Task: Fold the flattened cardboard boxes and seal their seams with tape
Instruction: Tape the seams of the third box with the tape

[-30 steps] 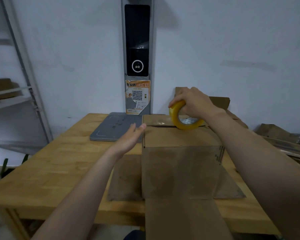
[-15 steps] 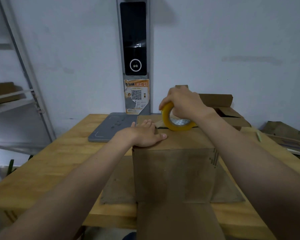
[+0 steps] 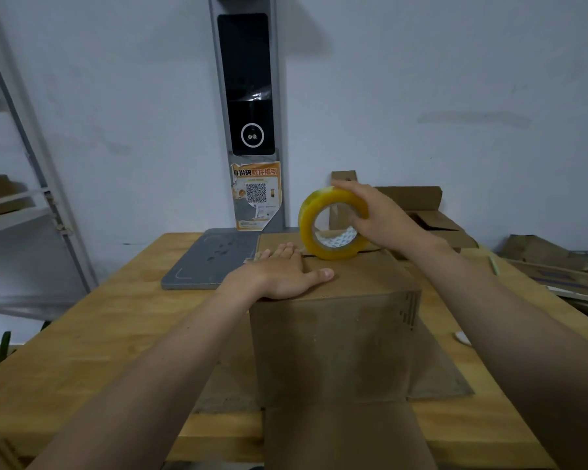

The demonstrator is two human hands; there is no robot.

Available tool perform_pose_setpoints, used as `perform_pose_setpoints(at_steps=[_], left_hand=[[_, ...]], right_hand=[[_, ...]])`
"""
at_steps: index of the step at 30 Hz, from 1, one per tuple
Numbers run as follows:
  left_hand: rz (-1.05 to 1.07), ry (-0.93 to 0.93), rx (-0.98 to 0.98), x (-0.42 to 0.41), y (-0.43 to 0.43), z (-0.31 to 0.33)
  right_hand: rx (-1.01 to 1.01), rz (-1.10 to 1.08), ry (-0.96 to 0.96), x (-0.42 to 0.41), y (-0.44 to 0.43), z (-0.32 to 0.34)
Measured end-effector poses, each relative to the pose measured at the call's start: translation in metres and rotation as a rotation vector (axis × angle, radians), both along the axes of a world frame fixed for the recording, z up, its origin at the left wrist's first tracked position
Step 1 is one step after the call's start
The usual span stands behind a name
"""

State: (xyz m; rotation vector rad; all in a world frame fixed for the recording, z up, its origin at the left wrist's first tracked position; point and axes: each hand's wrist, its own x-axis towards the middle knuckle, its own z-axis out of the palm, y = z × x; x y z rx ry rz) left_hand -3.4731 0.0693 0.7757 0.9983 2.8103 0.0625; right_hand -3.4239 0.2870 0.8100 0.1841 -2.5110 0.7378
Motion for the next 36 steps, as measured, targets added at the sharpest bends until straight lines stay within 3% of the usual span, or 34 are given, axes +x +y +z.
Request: perform_pose_setpoints(at_steps=[6, 14, 20, 23, 30, 36], left_hand=[[-0.009, 0.010, 0.022, 0.001, 0.000, -0.002], [0.058, 0.001, 0.024, -0.011, -0.040, 0.003], [0.260, 0.000, -0.001, -0.033, -0.073, 0.007], [0.300, 0.046, -0.004, -0.034, -0.079, -0.003], [0.009, 0.091, 0.133, -0.028, -0.077, -0.011], [0.038, 0.031, 0.101, -0.039, -0.076, -0.010]], right_hand=[[-0.348, -0.017, -0.102, 0.012, 0.011, -0.031], [-0.472, -0.040, -0.045, 0.008, -0.040, -0.039], [-0.537, 0.014, -0.100, -0.011, -0.091, -0.035], [-0.450, -0.008, -0.100, -0.016, -0.098, -0.035], [-0.425, 0.086, -0.042, -0.014, -0.088, -0.020], [-0.548, 0.164, 0.010, -0.019, -0.078, -0.018]])
